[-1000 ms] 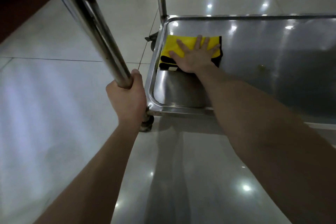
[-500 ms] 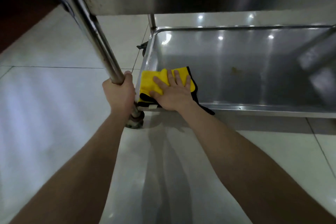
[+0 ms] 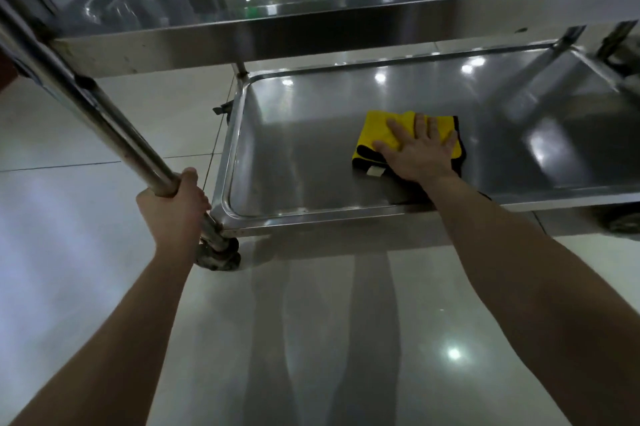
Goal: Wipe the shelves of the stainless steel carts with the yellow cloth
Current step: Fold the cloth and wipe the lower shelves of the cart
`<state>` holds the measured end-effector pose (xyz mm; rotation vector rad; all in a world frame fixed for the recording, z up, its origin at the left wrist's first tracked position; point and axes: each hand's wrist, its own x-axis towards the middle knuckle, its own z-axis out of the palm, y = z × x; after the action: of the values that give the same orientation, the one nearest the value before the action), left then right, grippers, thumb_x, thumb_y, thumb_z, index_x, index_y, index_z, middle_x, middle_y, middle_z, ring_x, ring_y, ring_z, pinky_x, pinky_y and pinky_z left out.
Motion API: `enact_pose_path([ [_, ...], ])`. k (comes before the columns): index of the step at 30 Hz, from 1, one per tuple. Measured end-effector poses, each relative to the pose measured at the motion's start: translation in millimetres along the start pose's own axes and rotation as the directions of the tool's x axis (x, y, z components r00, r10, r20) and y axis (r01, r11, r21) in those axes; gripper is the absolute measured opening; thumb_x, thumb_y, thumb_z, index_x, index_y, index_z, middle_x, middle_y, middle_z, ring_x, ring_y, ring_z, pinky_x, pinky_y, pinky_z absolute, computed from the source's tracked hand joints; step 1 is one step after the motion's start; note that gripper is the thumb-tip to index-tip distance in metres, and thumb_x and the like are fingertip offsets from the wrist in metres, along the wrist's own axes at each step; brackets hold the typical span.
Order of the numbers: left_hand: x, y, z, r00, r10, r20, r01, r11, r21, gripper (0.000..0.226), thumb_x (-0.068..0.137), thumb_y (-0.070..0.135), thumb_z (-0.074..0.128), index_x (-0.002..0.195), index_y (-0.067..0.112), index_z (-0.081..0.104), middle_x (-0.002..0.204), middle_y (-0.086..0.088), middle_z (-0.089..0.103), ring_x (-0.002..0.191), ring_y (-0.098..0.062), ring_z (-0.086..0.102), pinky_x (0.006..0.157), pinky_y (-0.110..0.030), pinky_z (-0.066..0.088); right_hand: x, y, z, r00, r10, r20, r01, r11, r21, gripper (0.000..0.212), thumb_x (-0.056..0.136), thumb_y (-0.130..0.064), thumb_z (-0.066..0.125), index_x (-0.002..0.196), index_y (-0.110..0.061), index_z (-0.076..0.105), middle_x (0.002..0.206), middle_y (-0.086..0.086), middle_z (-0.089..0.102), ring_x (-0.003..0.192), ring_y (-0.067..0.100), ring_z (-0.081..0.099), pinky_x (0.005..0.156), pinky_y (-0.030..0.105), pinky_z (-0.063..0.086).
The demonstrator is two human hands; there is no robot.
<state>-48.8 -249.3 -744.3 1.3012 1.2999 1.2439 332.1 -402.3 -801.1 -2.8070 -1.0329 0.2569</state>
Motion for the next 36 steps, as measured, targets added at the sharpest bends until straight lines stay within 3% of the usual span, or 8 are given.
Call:
enact_pose_path([
  [6, -1, -4, 1, 1.0, 0.024, -0.006, -0.024, 1.0, 0.009, 0.036, 0.09, 0.028, 0.068, 0.055, 0.027, 0.063, 0.053, -0.003, 0.055, 0.053, -0.025, 0.057, 0.06, -0.036, 0.055, 41, -79, 12, 0.999, 0.01, -0.036, -0.012, 0.999, -0.03, 0.105, 0.079, -0.104, 0.007, 0.169, -0.049, 0.009, 0.177, 0.026, -0.005, 0.16, 0.054, -0.011, 0.113, 0.086, -0.012],
  [12, -1, -6, 1, 0.999, 0.031, -0.031, -0.031, 0.999, 0.01, 0.033, 0.093, 0.028, 0.068, 0.063, 0.021, 0.056, 0.054, -0.004, 0.053, 0.054, -0.024, 0.058, 0.052, -0.03, 0.052, 27, -228, 38, 0.957, -0.291, 0.017, 0.291, 0.956, -0.016, 0.098, 0.088, -0.096, 0.018, 0.17, -0.044, 0.013, 0.177, 0.024, -0.006, 0.161, 0.052, -0.012, 0.114, 0.084, -0.013],
  [16, 2, -4, 0, 1.0, 0.014, -0.026, -0.014, 1.0, 0.003, 0.032, 0.094, 0.022, 0.067, 0.068, 0.013, 0.052, 0.054, -0.004, 0.049, 0.054, -0.022, 0.054, 0.05, -0.027, 0.047, -24, -273, 59, 0.903, -0.43, 0.003, 0.43, 0.903, -0.005, 0.079, 0.101, -0.079, 0.021, 0.17, -0.042, 0.019, 0.179, 0.021, -0.001, 0.163, 0.048, -0.009, 0.117, 0.081, -0.011],
  [21, 2, 1, 0, 1.0, -0.003, -0.01, 0.003, 1.0, 0.008, 0.032, 0.089, 0.025, 0.069, 0.066, 0.011, 0.052, 0.054, -0.008, 0.051, 0.049, -0.024, 0.053, 0.049, -0.027, 0.046, -78, -258, 66, 0.862, -0.5, 0.085, 0.504, 0.863, -0.028, 0.074, 0.103, -0.076, 0.016, 0.17, -0.046, 0.005, 0.179, 0.012, -0.012, 0.163, 0.039, -0.019, 0.117, 0.078, -0.015],
  [27, 1, 6, -5, 1.0, -0.018, 0.024, 0.018, 1.0, 0.016, 0.029, 0.084, 0.03, 0.069, 0.068, 0.011, 0.054, 0.055, -0.008, 0.052, 0.051, -0.026, 0.055, 0.05, -0.032, 0.048, -103, -196, 53, 0.811, -0.571, 0.124, 0.567, 0.821, 0.072, 0.066, 0.102, -0.075, 0.023, 0.165, -0.058, 0.014, 0.18, -0.004, -0.011, 0.165, 0.024, -0.017, 0.124, 0.068, -0.018],
  [31, 1, 5, -4, 0.999, -0.016, 0.035, 0.015, 0.999, 0.028, 0.023, 0.084, 0.027, 0.068, 0.075, 0.008, 0.058, 0.061, -0.013, 0.05, 0.055, -0.026, 0.053, 0.052, -0.034, 0.049, -76, -119, 38, 0.904, -0.421, 0.076, 0.42, 0.907, 0.026, 0.071, 0.097, -0.083, 0.023, 0.164, -0.061, 0.012, 0.18, -0.009, -0.01, 0.165, 0.02, -0.014, 0.127, 0.064, -0.016],
  [36, -2, 3, -1, 1.0, 0.001, 0.027, -0.002, 1.0, 0.024, 0.024, 0.086, 0.025, 0.067, 0.076, 0.004, 0.06, 0.064, -0.019, 0.051, 0.055, -0.025, 0.053, 0.051, -0.029, 0.049, -25, -45, 13, 0.986, -0.166, 0.012, 0.166, 0.986, -0.029, 0.08, 0.093, -0.09, 0.02, 0.166, -0.057, 0.011, 0.181, -0.003, -0.003, 0.167, 0.026, -0.006, 0.128, 0.067, -0.006],
])
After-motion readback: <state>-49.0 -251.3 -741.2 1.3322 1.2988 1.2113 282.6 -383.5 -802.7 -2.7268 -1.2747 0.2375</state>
